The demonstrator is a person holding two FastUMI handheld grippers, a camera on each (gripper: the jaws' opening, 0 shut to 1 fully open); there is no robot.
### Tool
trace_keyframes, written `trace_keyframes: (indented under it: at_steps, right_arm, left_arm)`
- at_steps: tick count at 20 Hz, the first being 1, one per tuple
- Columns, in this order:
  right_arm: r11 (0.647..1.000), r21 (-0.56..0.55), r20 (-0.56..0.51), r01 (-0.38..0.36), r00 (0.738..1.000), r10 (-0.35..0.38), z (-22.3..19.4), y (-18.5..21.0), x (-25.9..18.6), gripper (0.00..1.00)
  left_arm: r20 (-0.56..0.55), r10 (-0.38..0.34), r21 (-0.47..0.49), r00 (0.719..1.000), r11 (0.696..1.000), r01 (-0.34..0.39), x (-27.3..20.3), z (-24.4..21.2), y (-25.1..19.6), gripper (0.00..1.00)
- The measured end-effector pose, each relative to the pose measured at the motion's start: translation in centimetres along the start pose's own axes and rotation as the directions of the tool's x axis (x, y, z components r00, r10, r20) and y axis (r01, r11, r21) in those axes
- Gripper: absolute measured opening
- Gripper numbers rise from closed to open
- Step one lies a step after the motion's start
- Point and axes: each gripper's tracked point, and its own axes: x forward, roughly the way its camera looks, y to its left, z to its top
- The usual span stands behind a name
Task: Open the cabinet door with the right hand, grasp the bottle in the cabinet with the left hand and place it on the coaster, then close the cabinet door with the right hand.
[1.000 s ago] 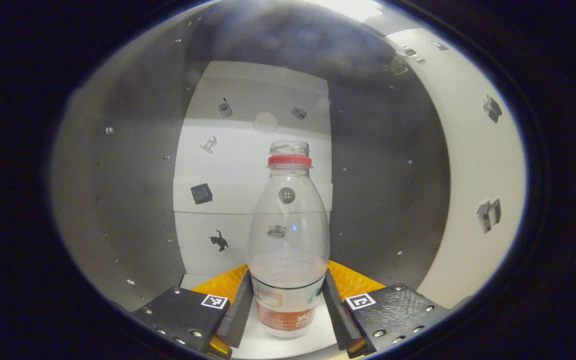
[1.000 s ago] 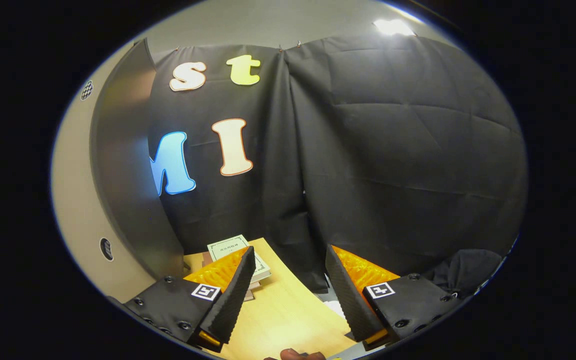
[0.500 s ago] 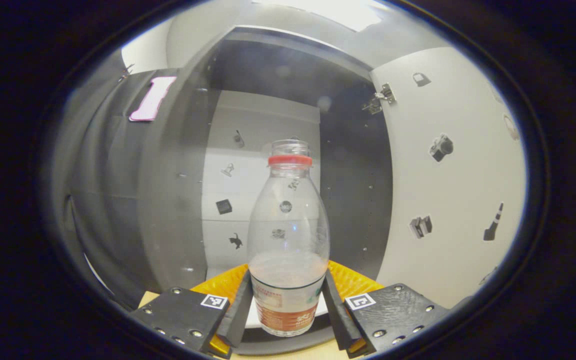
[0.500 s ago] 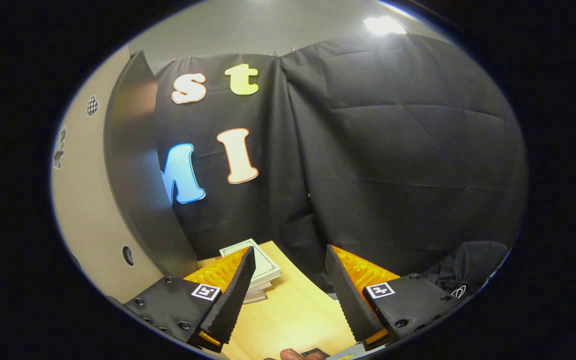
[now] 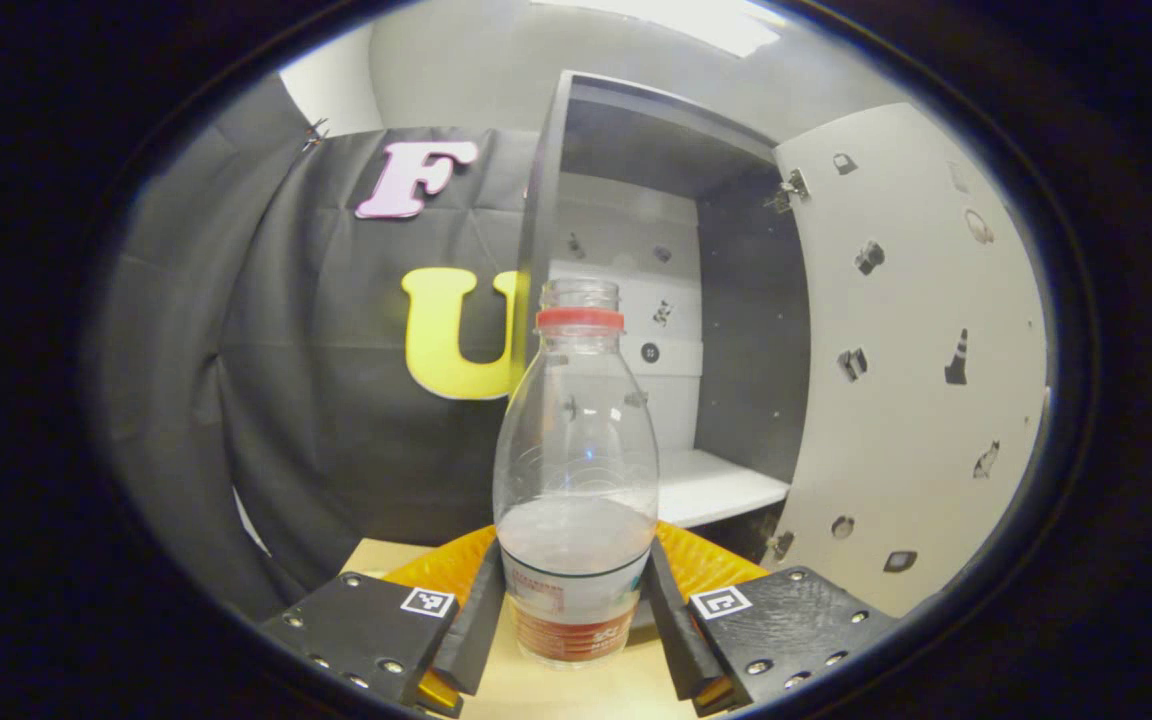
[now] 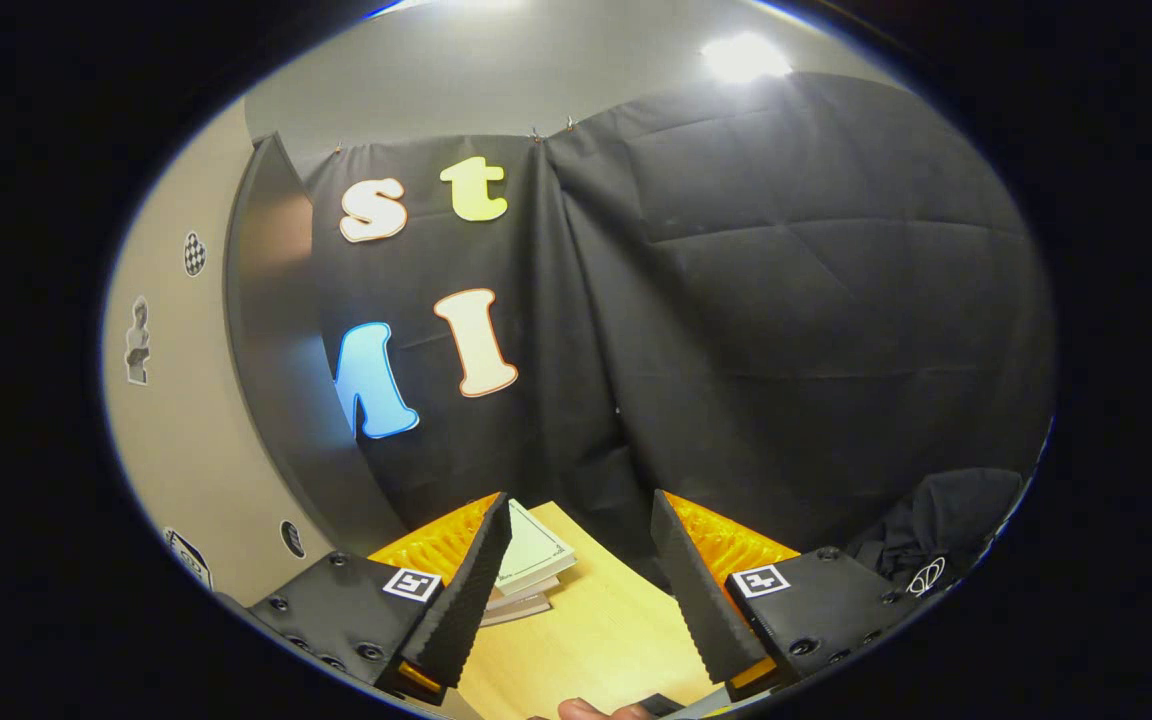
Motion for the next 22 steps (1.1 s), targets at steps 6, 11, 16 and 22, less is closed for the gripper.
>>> trace_keyframes:
  at_steps: [6,11,16,22]
  right_arm:
    - [0.999,-0.039,0.019,0.026,1.000,-0.025,-1.2,0.0,-2.0,0.83]
    - [0.997,-0.072,0.034,0.037,0.999,-0.034,-1.6,0.4,-3.4,0.83]
    - [0.994,-0.089,0.046,0.056,0.998,-0.052,-1.9,0.4,-4.4,0.83]
    - [0.977,-0.159,0.018,0.140,0.990,-0.139,-4.7,-1.8,-4.4,0.83]
  left_arm:
    - [-0.085,0.091,-0.026,0.992,0.995,-0.094,-4.3,-8.4,5.1,0.71]
    - [-0.099,0.136,-0.038,0.986,0.989,-0.140,-6.2,-12.5,8.1,0.71]
    - [-0.097,0.170,-0.027,0.981,0.985,-0.173,-7.7,-16.9,9.7,0.71]
    - [-0.136,0.181,0.006,0.974,0.983,-0.182,-8.4,-24.1,9.6,0.69]
